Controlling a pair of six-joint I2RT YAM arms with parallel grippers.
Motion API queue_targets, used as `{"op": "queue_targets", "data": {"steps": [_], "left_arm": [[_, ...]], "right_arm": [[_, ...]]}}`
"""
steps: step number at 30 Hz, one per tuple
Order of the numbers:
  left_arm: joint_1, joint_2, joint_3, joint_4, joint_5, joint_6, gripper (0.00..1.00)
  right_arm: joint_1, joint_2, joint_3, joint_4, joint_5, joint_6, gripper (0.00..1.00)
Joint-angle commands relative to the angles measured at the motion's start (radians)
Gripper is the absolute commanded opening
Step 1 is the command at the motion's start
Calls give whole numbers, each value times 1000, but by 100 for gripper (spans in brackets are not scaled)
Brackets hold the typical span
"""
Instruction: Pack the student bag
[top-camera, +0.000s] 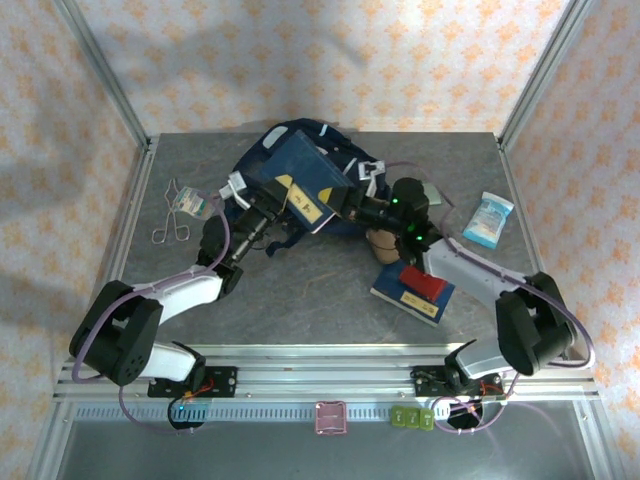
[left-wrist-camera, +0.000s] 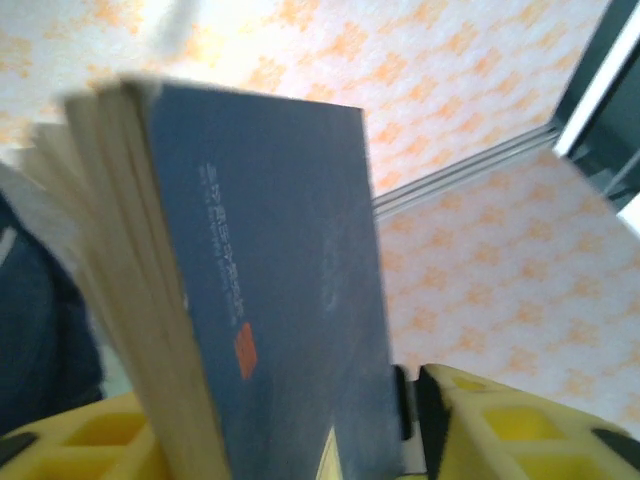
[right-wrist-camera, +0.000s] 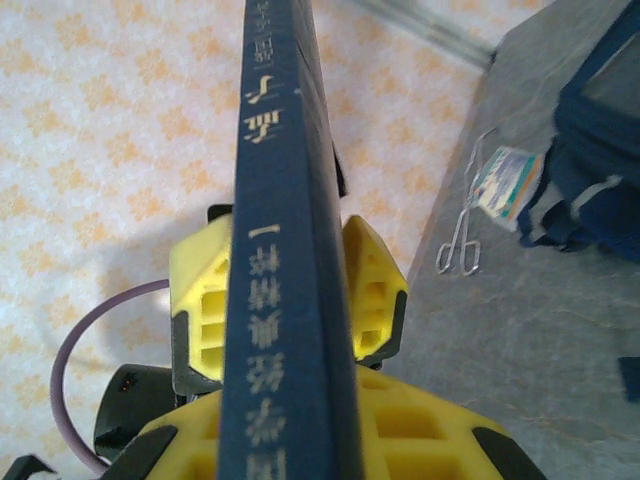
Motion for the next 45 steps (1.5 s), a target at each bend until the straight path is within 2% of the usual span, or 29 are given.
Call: {"op": "queue_targets", "data": {"steps": [1, 7, 10, 16, 25, 31, 36, 38, 41, 44, 45], "left_arm": [[-3, -10, 115, -304, 22, 202, 57], [-43, 159, 431, -840, -44, 485, 57], [-74, 289, 598, -1002, -77, 562, 56], [-151, 598, 1015, -1356, -209, 757, 60], [-210, 930, 1474, -1618, -451, 922, 64], [-213, 1044, 1591, -1656, -477, 985, 67], [-215, 1106, 1614, -1676, -533, 1012, 66], [-216, 1127, 1615, -1677, -563, 1027, 62], [-217, 1154, 1618, -1685, -575, 1042, 47], [-217, 1160, 1620, -1692, -575, 1051, 7], [-217, 1154, 1620, -1695, -571, 1051, 0]], "right_arm": [[-89, -113, -3, -117, 88, -85, 0], [-241, -258, -70, -284, 250, -90, 0], [-282, -320, -140, -260, 296, -57, 0], [-315, -415, -156, -390, 431, -101, 0], [-363, -488, -191, -403, 421, -114, 0], [-367, -497, -197, -407, 416, -125, 0], [-371, -493, -201, -396, 403, -121, 0], [-371, -489, -200, -395, 401, -119, 0], [-371, -486, -202, -394, 401, -115, 0], [-370, -486, -206, -392, 399, -113, 0], [-372, -485, -210, -391, 401, -113, 0]]}}
